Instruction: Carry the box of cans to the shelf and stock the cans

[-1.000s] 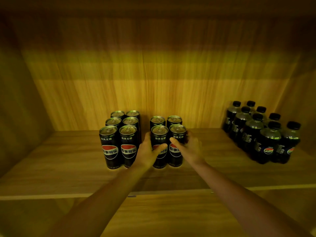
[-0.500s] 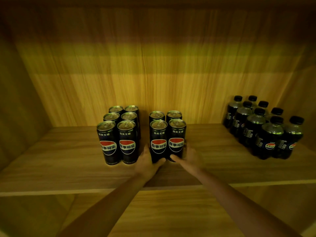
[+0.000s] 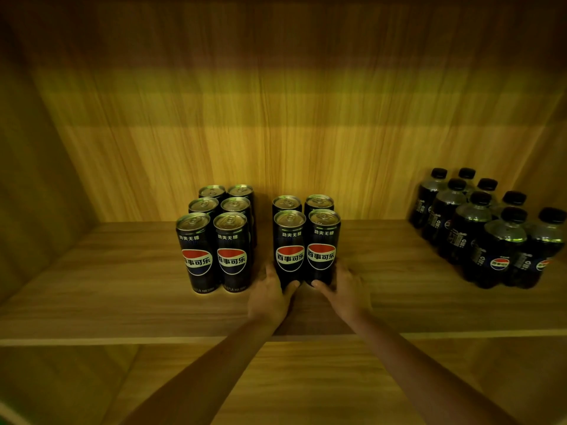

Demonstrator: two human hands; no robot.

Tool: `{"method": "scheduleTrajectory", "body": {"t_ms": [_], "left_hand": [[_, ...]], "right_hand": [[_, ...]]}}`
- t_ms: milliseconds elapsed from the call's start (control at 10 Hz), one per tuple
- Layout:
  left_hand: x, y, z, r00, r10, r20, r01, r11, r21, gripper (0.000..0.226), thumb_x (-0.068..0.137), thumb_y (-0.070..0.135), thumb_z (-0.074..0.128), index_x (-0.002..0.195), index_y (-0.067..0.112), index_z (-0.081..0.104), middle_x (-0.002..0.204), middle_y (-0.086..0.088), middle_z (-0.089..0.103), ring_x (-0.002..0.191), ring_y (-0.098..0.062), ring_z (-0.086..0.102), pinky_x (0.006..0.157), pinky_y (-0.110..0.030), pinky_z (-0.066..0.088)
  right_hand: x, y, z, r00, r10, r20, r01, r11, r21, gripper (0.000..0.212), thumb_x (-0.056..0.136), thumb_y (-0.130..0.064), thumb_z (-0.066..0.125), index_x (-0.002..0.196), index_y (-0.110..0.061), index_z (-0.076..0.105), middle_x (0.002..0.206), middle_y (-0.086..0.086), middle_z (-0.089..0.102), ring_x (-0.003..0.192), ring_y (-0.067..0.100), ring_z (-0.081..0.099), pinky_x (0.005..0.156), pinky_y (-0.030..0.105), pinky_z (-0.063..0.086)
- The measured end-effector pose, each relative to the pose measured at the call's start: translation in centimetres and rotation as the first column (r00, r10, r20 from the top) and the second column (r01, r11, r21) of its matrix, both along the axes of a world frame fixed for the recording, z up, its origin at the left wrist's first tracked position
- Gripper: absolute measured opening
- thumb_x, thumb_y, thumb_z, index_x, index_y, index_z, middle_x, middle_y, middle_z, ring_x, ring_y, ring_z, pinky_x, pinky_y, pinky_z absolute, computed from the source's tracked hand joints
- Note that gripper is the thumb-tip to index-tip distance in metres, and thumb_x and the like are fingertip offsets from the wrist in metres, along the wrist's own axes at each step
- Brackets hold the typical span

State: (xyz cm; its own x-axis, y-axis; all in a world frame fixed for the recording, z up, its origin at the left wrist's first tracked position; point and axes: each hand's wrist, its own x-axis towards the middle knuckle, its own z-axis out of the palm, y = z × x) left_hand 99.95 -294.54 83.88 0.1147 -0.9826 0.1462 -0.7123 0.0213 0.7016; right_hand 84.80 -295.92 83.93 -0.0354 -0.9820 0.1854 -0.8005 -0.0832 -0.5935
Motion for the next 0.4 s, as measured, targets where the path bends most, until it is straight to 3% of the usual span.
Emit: {"method": "scheduleTrajectory", "body": {"t_ms": [200, 400], "left_hand": [[0.0, -0.1, 0.0, 1.0, -0.003, 0.018, 0.003, 1.0, -0.028, 0.067, 0.086, 0.035, 0.057, 0.139, 0.007, 0.027, 0.141, -0.014, 0.044, 0.131, -0.028, 0.042, 0.107, -0.037, 0.037], [0.4, 0.9, 1.1, 0.996, -0.039, -0.081, 0.035, 0.998, -0.045, 0.08, 0.079, 0.027, 0.067, 0.142, 0.011, 0.021, 0.141, -0.011, 0.045, 0.133, -0.025, 0.041, 0.107, -0.034, 0.035]], "right_hand": [[0.3, 0.0, -0.3, 1.0, 0.009, -0.015, -0.008, 1.0, 0.009, 0.061, 0.08, -0.042, 0.06, 0.128, -0.012, 0.036, 0.129, 0.01, 0.054, 0.119, 0.027, 0.051, 0.097, 0.042, 0.043], [-0.8, 0.9, 2.5, 0.986, -0.021, 0.168, -0.011, 0.982, 0.186, 0.085, 0.08, -0.039, 0.062, 0.142, -0.008, 0.012, 0.152, 0.013, 0.022, 0.139, 0.031, 0.023, 0.111, 0.045, 0.027]]}}
